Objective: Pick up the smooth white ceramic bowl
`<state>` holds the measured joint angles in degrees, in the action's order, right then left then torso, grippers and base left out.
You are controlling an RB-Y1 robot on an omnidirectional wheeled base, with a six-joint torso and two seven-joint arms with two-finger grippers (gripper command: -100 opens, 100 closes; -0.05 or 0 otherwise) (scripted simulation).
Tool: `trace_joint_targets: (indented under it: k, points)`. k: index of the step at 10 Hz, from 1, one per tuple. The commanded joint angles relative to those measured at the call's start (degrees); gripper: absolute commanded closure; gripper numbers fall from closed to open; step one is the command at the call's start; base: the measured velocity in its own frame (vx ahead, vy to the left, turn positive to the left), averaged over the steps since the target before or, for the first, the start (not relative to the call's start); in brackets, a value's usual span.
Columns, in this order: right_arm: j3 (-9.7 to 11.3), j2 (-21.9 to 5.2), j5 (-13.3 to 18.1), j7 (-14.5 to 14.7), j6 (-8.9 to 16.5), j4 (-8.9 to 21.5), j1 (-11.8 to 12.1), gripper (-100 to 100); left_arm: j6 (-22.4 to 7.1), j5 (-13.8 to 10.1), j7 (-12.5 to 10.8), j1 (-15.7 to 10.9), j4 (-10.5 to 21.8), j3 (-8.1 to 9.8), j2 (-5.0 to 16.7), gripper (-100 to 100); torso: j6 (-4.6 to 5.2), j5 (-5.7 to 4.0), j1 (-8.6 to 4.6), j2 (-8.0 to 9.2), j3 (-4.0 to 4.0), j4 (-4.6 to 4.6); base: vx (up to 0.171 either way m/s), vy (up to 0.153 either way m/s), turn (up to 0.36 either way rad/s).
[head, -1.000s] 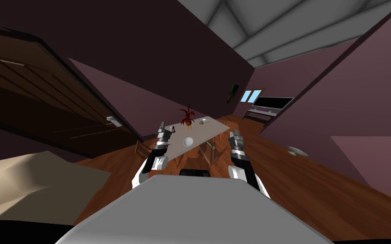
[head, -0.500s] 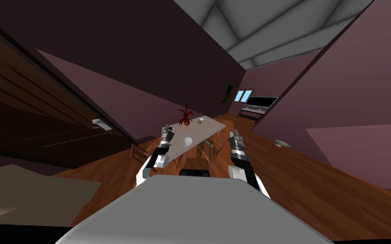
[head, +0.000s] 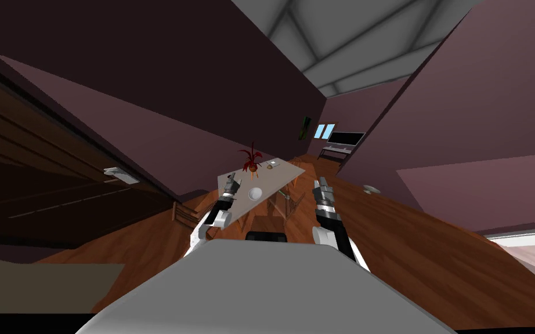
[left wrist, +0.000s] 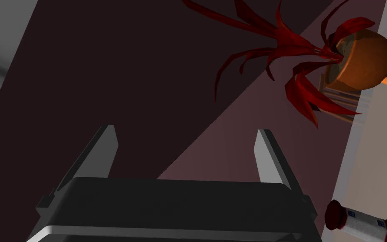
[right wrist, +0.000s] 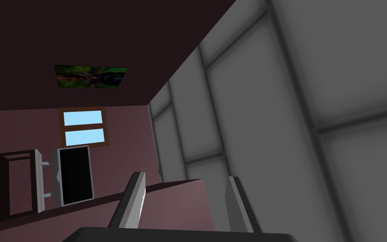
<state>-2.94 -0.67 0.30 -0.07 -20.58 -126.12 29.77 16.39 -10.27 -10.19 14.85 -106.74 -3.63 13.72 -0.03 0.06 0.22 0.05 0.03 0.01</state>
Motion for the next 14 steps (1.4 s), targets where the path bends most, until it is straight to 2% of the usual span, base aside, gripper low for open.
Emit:
trace_joint_targets:
  k: [1, 2, 3, 5, 6, 7, 8, 9, 10, 11, 12, 13, 14]
  points:
    - [0.00, 0.00, 0.00, 0.00, 0.00, 0.00, 0.00, 0, -1.21, -0.59, -0.32, -1.65, 2.86, -0.70, 0.81, -100, 0.00, 0.00, 0.00, 0.00, 0.00, 0.00, -0.030, 0.047, -0.241]
    - [0.01, 0.00, 0.00, 0.00, 0.00, 0.00, -0.01, 0, -1.21, -0.59, -0.32, -1.65, 4.04, -0.70, 0.81, -100, 0.05, -0.01, -0.01, 0.00, 0.00, 0.00, -0.033, 0.047, -0.097]
    - [0.00, 0.00, 0.00, 0.00, 0.00, 0.00, 0.00, 0, -2.48, -1.27, -0.73, -3.27, 5.94, -1.21, 1.68, -100, -0.01, 0.00, -0.02, 0.00, 0.00, 0.00, -0.041, 0.044, -0.164]
    - [0.00, 0.00, 0.00, 0.00, 0.00, 0.00, 0.00, 0, -2.48, -1.27, -0.73, -3.27, 8.17, -1.21, 1.68, -100, 0.00, 0.00, -0.01, -0.01, 0.00, 0.00, -0.018, 0.039, -0.063]
    - [0.00, 0.00, 0.00, 0.00, 0.00, 0.00, 0.01, 0, -3.77, -1.98, -1.14, -4.97, 10.07, -1.78, 2.50, -100, -0.02, -0.02, -0.07, -0.07, -0.04, -0.01, -0.020, 0.036, -0.184]
    - [0.00, 0.00, 0.00, 0.00, 0.00, 0.00, 0.00, 0, -3.77, -1.98, -1.14, -4.97, 11.95, -1.78, 2.50, -100, 0.04, -0.02, -0.05, -0.07, -0.04, -0.01, -0.024, 0.038, -0.131]
    - [0.00, 0.00, 0.00, 0.00, 0.00, 0.00, 0.00, 0, -5.07, -2.70, -1.53, -6.73, 13.76, -2.39, 3.27, -100, -0.01, -0.01, -0.06, -0.05, -0.03, -0.01, -0.028, 0.044, -0.192]
    - [0.00, 0.00, 0.00, 0.00, 0.00, 0.00, 0.00, 0, -5.07, -2.70, -1.53, -6.73, 15.32, -2.39, 3.27, -100, 0.02, -0.01, -0.03, -0.04, -0.02, -0.01, -0.024, 0.045, -0.136]
    - [0.00, 0.00, 0.00, 0.00, 0.00, 0.00, 0.00, 0, -6.38, -3.44, -1.91, -8.54, 17.19, -3.04, 3.98, -100, -0.01, -0.01, -0.03, -0.05, -0.03, -0.01, -0.036, 0.055, -0.245]
    - [0.00, 0.00, 0.00, 0.00, 0.00, 0.00, -0.01, 0, -6.38, -3.44, -1.91, -8.54, 19.04, -3.04, 3.98, -100, 0.03, -0.01, 0.01, -0.02, -0.01, 0.00, -0.034, 0.053, -0.084]
    - [-0.01, 0.00, 0.00, 0.00, 0.00, 0.00, 0.01, 0, -7.69, -4.20, -2.27, -10.37, 21.47, -3.73, 4.65, -100, -0.03, 0.00, 0.02, -0.03, -0.02, 0.00, -0.037, 0.047, -0.170]
    - [0.00, 0.00, 0.00, 0.00, 0.00, 0.00, 0.00, 0, -7.69, -4.20, -2.27, -10.37, 23.32, -3.73, 4.65, -100, 0.01, 0.00, 0.01, -0.01, -0.01, 0.00, -0.033, 0.043, -0.118]
    - [0.00, 0.00, 0.00, 0.00, 0.00, 0.00, 0.01, 0, -7.69, -4.20, -2.27, -10.37, 23.59, -3.73, 4.65, -100, -0.03, 0.00, -0.02, -0.02, -0.01, 0.00, -0.017, 0.017, 0.005]
